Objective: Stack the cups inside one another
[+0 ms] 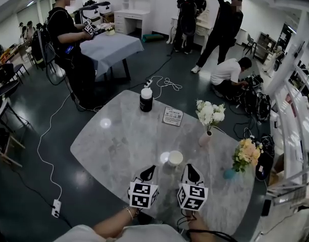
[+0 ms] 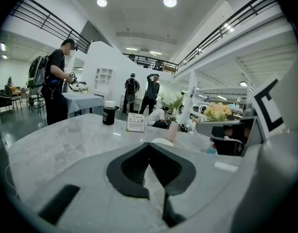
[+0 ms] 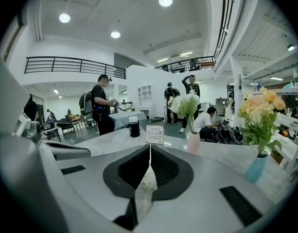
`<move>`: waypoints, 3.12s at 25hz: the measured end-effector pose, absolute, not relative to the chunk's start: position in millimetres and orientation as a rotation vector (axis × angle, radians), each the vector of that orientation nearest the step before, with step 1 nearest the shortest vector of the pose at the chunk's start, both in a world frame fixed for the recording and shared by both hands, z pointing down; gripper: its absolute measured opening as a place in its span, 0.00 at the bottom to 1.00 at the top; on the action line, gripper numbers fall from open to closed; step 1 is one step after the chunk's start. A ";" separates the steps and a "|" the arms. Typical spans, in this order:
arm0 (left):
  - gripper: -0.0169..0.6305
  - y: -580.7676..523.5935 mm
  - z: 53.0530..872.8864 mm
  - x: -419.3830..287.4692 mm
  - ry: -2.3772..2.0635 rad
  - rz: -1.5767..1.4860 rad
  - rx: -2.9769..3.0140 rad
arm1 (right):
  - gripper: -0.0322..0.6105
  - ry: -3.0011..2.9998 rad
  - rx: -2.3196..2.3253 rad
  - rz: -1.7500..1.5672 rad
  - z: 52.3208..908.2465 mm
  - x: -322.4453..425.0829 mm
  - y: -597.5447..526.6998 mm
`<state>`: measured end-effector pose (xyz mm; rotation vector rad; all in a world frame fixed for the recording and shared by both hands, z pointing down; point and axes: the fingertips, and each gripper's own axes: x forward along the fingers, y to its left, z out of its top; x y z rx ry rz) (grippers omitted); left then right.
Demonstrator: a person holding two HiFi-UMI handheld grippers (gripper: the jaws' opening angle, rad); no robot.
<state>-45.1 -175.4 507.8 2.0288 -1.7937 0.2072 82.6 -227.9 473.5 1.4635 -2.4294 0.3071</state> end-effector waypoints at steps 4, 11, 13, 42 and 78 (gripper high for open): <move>0.03 -174.5 496.7 -39.2 -1.795 0.192 2.069 | 0.07 -2.423 1.492 0.353 474.9 92.7 -221.2; 0.03 -170.5 492.2 -35.8 -1.781 0.192 2.096 | 0.07 -2.406 1.523 0.357 474.8 100.4 -212.1; 0.03 -168.8 491.1 -34.8 -1.769 0.198 2.113 | 0.07 -2.402 1.551 0.361 473.5 102.4 -211.4; 0.03 -103.8 488.6 -17.7 -1.636 0.221 2.213 | 0.07 -2.375 1.678 0.424 468.1 112.9 -129.7; 0.03 -95.2 483.1 -1.5 -1.705 0.179 2.164 | 0.06 -2.446 1.547 0.406 463.9 117.7 -124.4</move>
